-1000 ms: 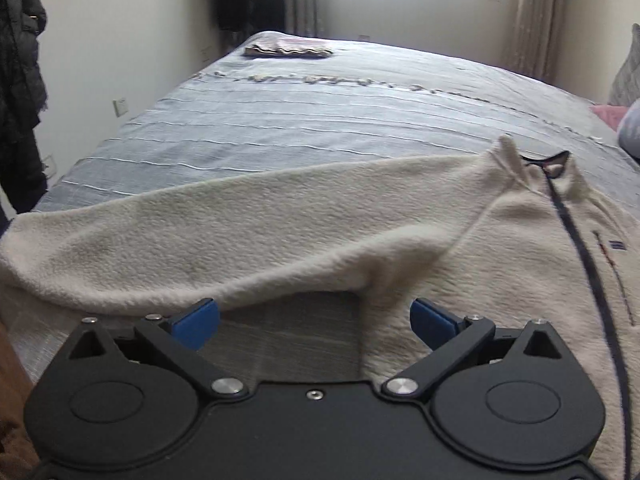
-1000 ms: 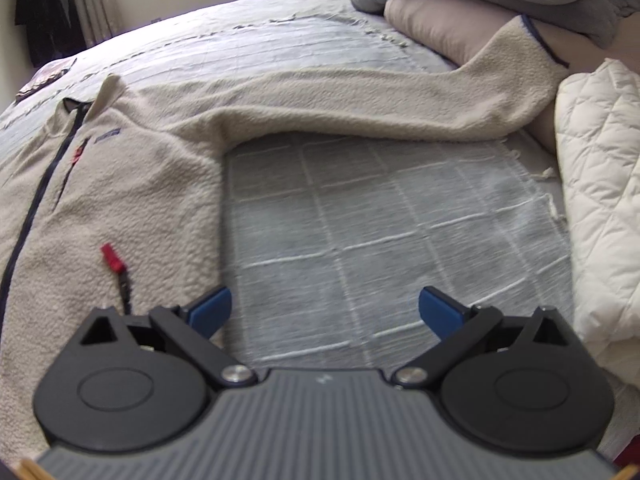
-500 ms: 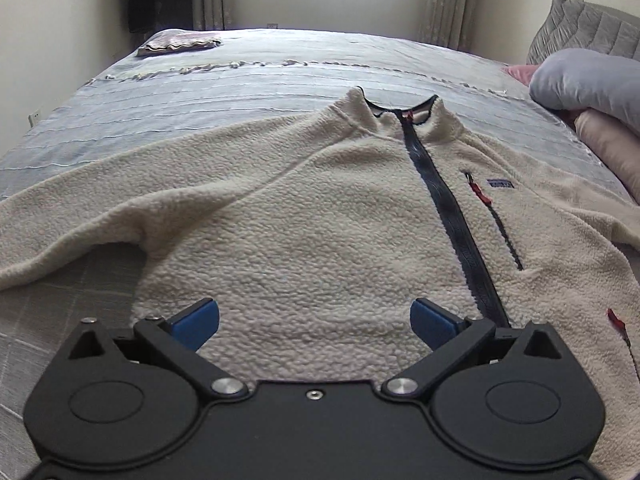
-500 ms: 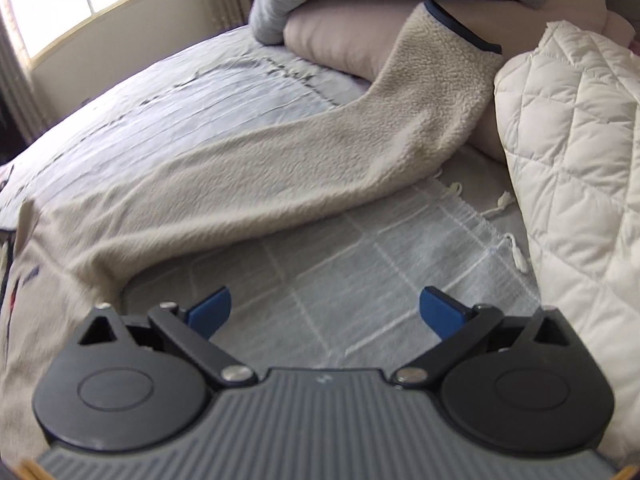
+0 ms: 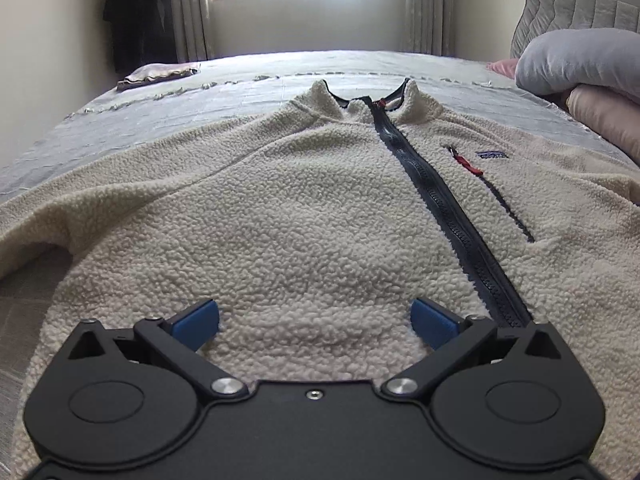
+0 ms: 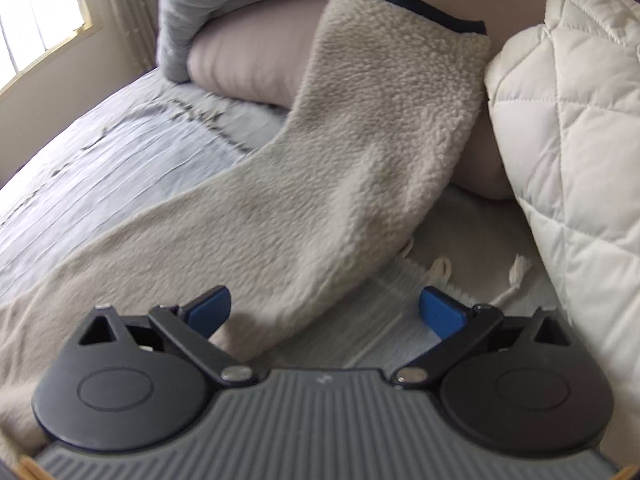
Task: Fold large clothes
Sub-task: 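Grasp the sleeve cuff with the right gripper and lift it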
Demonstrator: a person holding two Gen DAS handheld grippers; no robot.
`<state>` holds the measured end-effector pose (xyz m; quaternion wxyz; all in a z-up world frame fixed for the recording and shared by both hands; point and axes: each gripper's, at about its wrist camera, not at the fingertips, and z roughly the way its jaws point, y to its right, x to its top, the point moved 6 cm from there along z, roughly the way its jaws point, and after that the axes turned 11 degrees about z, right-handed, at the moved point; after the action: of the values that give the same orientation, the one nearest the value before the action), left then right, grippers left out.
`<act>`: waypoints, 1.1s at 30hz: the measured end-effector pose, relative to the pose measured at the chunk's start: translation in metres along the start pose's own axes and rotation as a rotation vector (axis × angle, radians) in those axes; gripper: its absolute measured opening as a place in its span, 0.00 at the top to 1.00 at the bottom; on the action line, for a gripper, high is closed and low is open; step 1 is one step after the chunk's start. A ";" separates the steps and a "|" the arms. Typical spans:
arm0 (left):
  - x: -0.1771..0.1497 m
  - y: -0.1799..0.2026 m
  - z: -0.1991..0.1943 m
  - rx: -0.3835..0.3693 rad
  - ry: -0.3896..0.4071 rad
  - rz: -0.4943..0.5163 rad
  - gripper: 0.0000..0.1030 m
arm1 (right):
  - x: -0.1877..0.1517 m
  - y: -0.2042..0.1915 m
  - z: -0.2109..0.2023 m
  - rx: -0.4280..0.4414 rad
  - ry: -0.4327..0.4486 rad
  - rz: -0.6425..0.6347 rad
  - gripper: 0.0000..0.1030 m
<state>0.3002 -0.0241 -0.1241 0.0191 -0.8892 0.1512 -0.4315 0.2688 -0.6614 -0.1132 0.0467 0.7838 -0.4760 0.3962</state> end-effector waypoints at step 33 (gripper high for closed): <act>0.017 -0.070 -0.051 -0.067 -0.028 -0.107 0.00 | -0.083 -0.322 -0.196 0.577 0.097 -0.608 0.85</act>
<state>0.2885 0.0423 -0.0675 -0.0317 -0.9020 0.1178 -0.4141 0.3887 -0.3392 0.0631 -0.0375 0.8501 -0.0898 0.5176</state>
